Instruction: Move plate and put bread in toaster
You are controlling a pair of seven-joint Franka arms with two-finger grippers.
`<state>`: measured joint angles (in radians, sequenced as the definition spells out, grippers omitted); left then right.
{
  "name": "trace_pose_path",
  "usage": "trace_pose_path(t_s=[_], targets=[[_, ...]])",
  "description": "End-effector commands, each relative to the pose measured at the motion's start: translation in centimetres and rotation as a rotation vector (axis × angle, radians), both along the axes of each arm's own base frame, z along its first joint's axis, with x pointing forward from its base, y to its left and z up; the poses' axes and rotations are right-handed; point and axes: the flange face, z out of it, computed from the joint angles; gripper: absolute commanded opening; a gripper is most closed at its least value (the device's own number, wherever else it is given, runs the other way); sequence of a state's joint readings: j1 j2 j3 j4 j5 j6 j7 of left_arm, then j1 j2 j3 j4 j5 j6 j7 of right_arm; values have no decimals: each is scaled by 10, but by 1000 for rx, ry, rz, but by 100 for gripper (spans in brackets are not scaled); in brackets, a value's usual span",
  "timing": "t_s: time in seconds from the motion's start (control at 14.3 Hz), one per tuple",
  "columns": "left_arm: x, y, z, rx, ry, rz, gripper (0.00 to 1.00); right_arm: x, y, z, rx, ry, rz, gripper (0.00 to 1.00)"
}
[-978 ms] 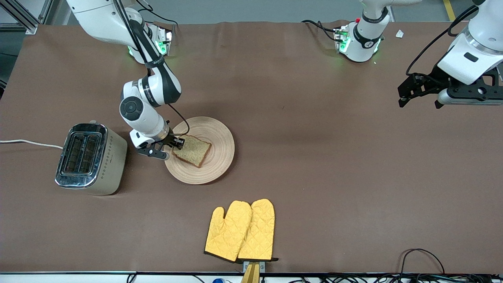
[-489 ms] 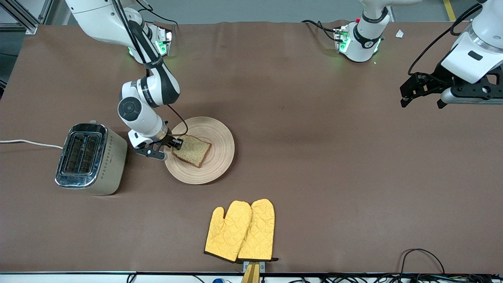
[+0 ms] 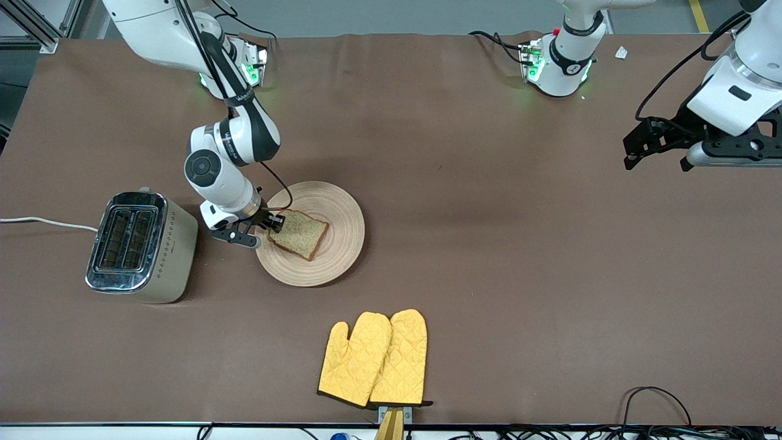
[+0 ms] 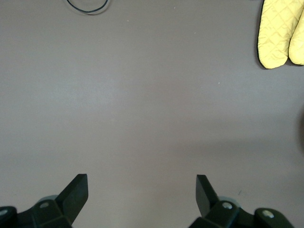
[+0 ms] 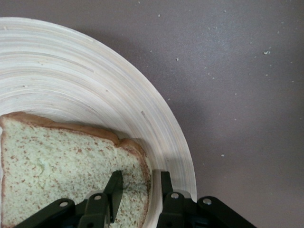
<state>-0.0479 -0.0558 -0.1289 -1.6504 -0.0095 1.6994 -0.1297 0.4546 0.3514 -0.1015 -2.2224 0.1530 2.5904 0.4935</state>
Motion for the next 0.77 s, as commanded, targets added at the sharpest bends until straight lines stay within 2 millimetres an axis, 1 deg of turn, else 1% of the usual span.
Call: trace_pose_path(t_s=[0.0,0.14,0.21,0.35,0.42,0.49,0.7], targets=[[3,6,1,-15,0,4,100,-11,-1,1,12,-11,9,40],[4,9,1,-19,-3,15,100,-11,-2,-1,11,-20,20,36],[4,10,1,-19,-3,17,100,-14,-3,-3,11,-28,24,32],[5,13,0,-19,-1,20,100,-16,-4,-5,12,-38,29,19],[6,13,-1,-20,2,20,100,-16,-4,-5,12,-41,35,8],[7,13,-2,-20,2,20,100,-15,-4,-5,12,-43,35,0],[7,12,-1,-21,1,19,100,-15,-6,-5,13,-43,28,0]])
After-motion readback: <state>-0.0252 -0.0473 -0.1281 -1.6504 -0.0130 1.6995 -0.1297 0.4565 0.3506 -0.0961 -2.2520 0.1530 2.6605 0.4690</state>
